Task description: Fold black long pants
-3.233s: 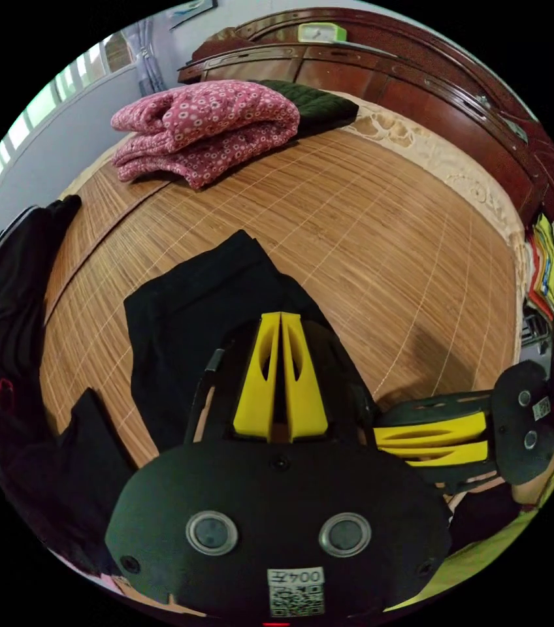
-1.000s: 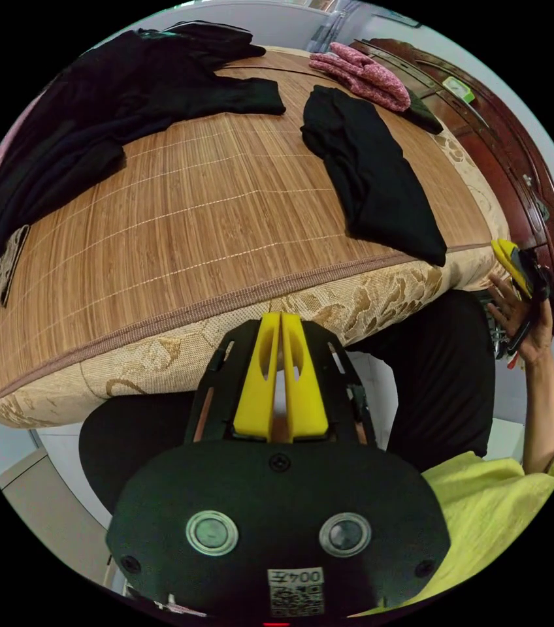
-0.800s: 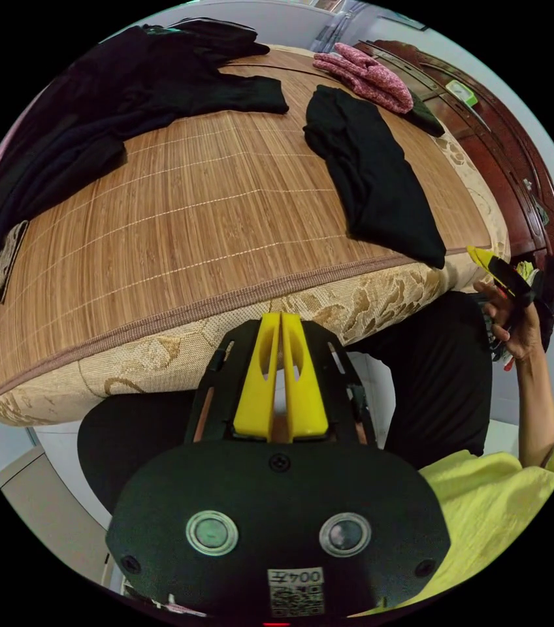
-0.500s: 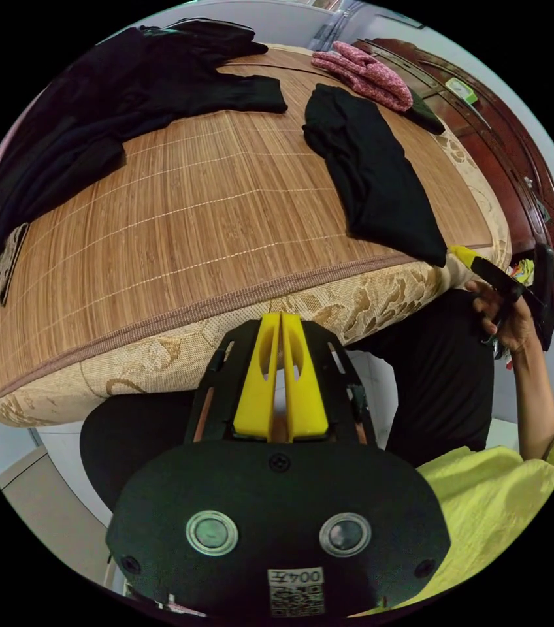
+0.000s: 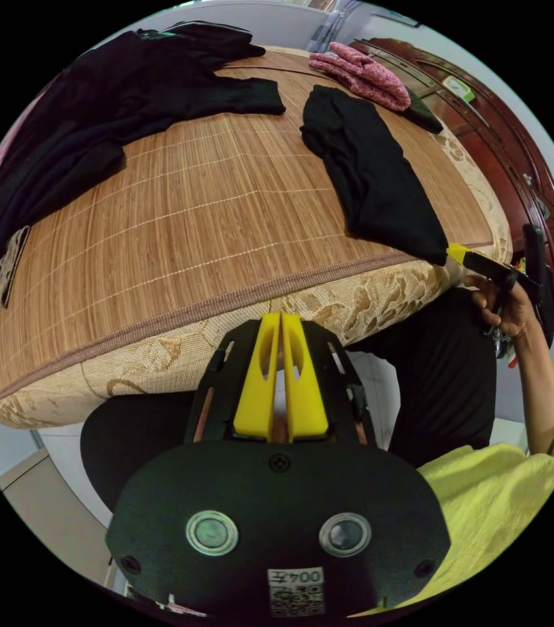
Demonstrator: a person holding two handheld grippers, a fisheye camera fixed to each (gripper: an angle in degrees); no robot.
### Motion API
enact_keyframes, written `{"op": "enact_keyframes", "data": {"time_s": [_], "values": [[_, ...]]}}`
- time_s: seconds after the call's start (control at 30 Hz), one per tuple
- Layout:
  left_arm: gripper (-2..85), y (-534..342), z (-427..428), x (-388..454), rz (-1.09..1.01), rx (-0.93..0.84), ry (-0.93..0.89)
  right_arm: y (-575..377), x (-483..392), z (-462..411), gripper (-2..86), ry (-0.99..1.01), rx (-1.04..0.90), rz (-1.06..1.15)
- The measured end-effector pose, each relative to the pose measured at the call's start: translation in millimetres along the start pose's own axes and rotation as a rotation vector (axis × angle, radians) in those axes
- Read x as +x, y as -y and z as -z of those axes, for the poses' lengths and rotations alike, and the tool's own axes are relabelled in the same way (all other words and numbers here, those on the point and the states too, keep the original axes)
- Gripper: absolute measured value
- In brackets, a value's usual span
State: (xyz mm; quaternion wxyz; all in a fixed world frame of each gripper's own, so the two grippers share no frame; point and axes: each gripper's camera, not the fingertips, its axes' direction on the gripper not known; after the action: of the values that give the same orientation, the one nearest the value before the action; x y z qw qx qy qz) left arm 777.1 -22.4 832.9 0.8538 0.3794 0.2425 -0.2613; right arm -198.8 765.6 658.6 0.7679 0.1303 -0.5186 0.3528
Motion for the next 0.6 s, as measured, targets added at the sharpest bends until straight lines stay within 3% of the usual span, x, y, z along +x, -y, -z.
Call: {"op": "enact_keyframes", "data": {"time_s": [0.2, 0.37, 0.6], "values": [[0.4, -3, -2, -7, -0.005, 0.007, -0.012, 9, 6, -30, 9.1, -0.018, -0.083, 0.033], [0.3, -6, -1, -15, 0.001, 0.023, -0.035, 18, -4, -48, 8.3, -0.217, -0.134, 0.078], [0.4, -7, 2, -25, 0.007, 0.041, -0.068, 34, -28, -99, 7.2, -0.347, -0.19, 0.136]]}}
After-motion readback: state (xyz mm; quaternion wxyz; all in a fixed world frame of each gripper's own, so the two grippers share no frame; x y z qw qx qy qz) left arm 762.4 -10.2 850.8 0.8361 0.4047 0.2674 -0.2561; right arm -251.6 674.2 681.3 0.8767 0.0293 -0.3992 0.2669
